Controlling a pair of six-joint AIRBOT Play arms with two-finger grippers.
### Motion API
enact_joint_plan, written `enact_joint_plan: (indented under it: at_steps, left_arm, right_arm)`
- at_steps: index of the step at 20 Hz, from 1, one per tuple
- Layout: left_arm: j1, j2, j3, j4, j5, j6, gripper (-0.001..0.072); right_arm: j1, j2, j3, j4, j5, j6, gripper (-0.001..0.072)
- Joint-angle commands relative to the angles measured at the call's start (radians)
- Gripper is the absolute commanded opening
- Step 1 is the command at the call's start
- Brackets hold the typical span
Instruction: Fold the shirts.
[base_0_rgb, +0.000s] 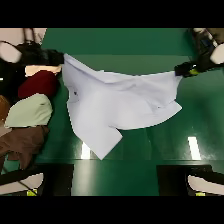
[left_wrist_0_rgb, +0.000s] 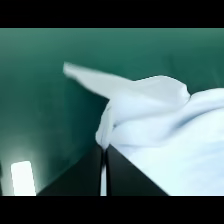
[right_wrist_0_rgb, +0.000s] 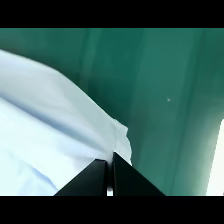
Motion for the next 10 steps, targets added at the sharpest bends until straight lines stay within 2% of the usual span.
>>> enact_joint_plan:
  at_steps: [1, 2, 3, 4, 7, 9, 10]
  left_arm:
    - [0.0, -0.148, -0.024, -0.012, 0.119, -0.043, 0.0025]
    - [0.0, -0.146, -0.024, -0.011, 0.11, -0.056, 0.0204]
    - [0.0, -0.14, -0.014, -0.01, 0.082, -0.056, 0.0547]
    - [0.011, -0.131, 0.005, -0.006, 0.018, -0.056, 0.061]
    - [0.088, -0.062, 0.04, -0.002, -0.257, -0.056, 0.0608]
    - [0.135, 0.009, -0.014, 0.022, -0.401, -0.048, 0.0424]
    - [0.148, 0.053, -0.074, 0.033, -0.432, -0.049, 0.0428]
  right_arm:
    - [-0.01, -0.155, 0.026, 0.012, -0.068, 0.002, 0.0017]
    - [-0.022, -0.186, 0.067, 0.048, -0.048, 0.002, 0.0053]
    - [-0.039, -0.207, 0.108, 0.089, -0.029, 0.002, 0.0293]
    - [-0.058, -0.22, 0.151, 0.138, 0.0, 0.001, 0.0403]
    - [-0.128, -0.191, 0.214, 0.299, 0.119, -0.084, 0.0397]
    - [-0.173, -0.124, 0.163, 0.378, 0.162, -0.126, 0.0385]
    - [-0.196, -0.078, 0.108, 0.41, 0.164, -0.132, 0.0384]
